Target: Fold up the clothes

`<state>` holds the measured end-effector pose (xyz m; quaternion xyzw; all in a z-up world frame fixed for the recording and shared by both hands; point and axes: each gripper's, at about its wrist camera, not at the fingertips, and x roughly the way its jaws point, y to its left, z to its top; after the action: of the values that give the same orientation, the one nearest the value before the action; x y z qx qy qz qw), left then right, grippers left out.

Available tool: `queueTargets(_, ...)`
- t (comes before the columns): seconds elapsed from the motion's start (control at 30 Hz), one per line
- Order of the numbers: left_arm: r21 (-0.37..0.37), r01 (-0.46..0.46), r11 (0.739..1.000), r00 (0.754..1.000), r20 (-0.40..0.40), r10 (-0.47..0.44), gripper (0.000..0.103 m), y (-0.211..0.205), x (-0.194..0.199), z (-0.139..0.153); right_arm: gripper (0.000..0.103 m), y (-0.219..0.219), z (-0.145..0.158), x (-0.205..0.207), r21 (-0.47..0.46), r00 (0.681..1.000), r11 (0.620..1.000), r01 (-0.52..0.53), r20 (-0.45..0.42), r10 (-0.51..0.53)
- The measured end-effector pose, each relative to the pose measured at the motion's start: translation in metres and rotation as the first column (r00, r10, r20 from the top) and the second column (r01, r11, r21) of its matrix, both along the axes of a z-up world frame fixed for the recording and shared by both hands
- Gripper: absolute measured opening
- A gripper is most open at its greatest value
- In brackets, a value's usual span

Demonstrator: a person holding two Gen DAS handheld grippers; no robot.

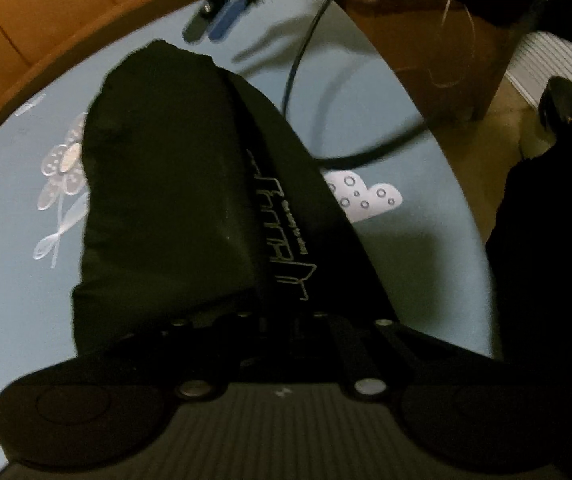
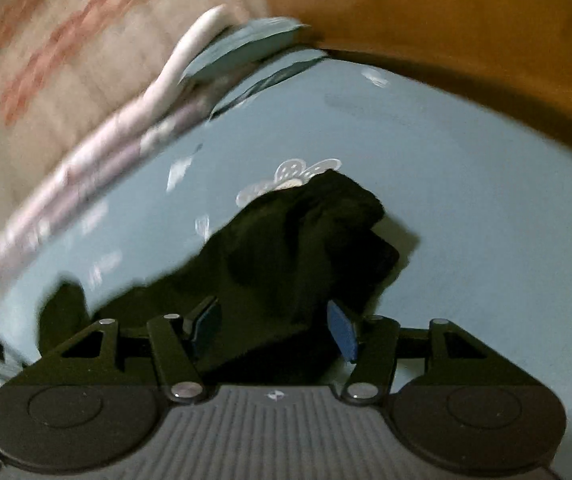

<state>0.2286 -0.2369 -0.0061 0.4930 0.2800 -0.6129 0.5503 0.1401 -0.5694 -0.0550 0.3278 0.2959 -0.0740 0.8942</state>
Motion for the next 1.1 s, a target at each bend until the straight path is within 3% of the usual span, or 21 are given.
queueTargets(0.23,-0.038,-0.056,0.998,0.998,-0.014,0.056,0.003,0.005,0.011,0.014,0.065,-0.008,-0.033,0.016,0.115,0.997,0.990,0.081,-0.026,-0.078)
queueTargets(0.33,-0.042,-0.055,0.998,0.998,-0.014,0.054,0.003,0.005,0.011,0.016,0.060,-0.011,-0.041,0.022,0.152,0.993,0.981,0.117,-0.023,-0.115)
queueTargets(0.4,-0.044,-0.051,0.998,0.999,-0.015,0.050,0.003,0.006,0.011,0.019,0.041,-0.014,-0.044,0.027,0.172,0.991,0.976,0.136,-0.027,-0.133)
queueTargets(0.43,-0.046,-0.049,0.998,0.999,-0.016,0.049,0.003,0.006,0.011,0.020,0.023,-0.015,-0.045,0.030,0.177,0.989,0.973,0.146,-0.032,-0.142)
queueTargets(0.47,-0.047,-0.048,0.998,0.999,-0.016,0.047,0.003,0.006,0.011,0.021,0.013,-0.016,-0.043,0.032,0.173,0.989,0.974,0.147,-0.030,-0.144)
queueTargets(0.53,-0.050,-0.042,0.998,0.999,-0.017,0.042,0.003,0.006,0.011,0.024,0.007,-0.017,-0.034,0.033,0.157,0.990,0.977,0.142,-0.017,-0.141)
queueTargets(0.67,-0.034,0.001,0.999,0.999,-0.043,-0.002,0.003,0.007,0.007,0.030,0.007,-0.014,-0.007,0.030,0.097,0.993,0.989,0.113,0.014,-0.115)
queueTargets(0.77,-0.008,0.023,1.000,0.997,-0.076,-0.023,0.003,0.005,0.002,0.018,0.007,-0.013,-0.001,0.026,0.057,0.995,0.993,0.103,-0.011,-0.103)
queueTargets(0.93,0.073,0.051,0.996,0.989,-0.139,-0.041,0.003,-0.007,-0.007,-0.024,0.007,-0.015,-0.027,0.027,0.010,0.987,0.995,0.096,-0.129,-0.094)
queueTargets(1.1,0.112,0.021,0.993,0.978,-0.209,0.003,0.003,-0.019,-0.007,-0.058,0.008,-0.015,-0.035,0.022,0.001,0.983,0.993,0.116,-0.147,-0.115)
